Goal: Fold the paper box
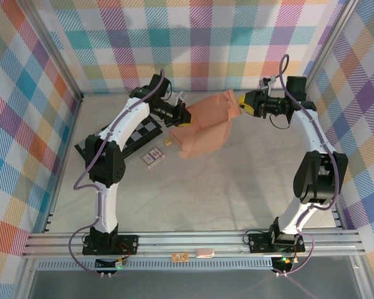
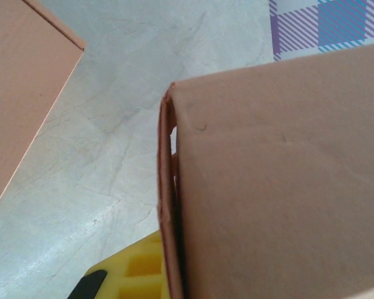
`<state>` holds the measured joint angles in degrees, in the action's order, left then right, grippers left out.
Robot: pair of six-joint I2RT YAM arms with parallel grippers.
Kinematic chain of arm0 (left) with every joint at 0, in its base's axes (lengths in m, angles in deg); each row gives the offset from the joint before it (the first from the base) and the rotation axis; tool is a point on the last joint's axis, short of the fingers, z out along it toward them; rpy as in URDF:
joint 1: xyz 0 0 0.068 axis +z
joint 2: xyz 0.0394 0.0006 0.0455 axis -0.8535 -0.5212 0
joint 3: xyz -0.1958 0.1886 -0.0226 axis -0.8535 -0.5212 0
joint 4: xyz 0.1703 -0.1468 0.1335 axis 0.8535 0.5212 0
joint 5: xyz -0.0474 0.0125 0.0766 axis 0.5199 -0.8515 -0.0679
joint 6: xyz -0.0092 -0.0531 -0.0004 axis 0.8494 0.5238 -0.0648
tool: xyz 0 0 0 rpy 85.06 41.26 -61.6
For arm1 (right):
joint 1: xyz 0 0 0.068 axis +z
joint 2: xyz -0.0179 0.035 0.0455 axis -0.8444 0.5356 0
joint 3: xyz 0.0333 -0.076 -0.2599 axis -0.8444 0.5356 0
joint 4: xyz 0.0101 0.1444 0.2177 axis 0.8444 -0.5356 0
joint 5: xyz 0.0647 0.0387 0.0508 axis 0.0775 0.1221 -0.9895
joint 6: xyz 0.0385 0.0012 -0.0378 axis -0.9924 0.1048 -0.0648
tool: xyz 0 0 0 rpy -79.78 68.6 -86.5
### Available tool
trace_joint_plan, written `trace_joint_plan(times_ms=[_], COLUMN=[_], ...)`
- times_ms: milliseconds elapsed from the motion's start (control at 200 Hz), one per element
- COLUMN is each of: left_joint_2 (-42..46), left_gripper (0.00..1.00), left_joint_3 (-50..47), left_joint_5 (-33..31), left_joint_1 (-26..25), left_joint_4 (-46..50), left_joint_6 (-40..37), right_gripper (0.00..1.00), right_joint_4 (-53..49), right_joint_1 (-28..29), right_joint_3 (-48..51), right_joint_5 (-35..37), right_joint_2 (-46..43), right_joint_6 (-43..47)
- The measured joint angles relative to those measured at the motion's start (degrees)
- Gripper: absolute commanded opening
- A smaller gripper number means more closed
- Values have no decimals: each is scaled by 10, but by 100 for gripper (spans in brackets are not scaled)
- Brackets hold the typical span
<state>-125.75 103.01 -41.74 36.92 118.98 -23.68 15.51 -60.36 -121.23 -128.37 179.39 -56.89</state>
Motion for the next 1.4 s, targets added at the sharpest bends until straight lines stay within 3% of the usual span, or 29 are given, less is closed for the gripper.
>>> trace_joint_plan(times_ms=[285,965,1405], left_joint_2=[-5,-6,-6], left_gripper=[0,0,0], left_joint_3=[0,2,2], left_joint_5=[4,-33,-63], left_joint_1=[0,-11,-19], left_joint_4=[-2,0,16], left_joint_6=[0,1,0], right_gripper=[41,41,43], right_joint_4=[-33,-183,-243], right_joint_1=[18,87,150], right_joint_3=[-23,-105,-137], right_joint_5=[-4,129,330], right_joint_2=[2,2,2], right_joint_6=[41,177,242])
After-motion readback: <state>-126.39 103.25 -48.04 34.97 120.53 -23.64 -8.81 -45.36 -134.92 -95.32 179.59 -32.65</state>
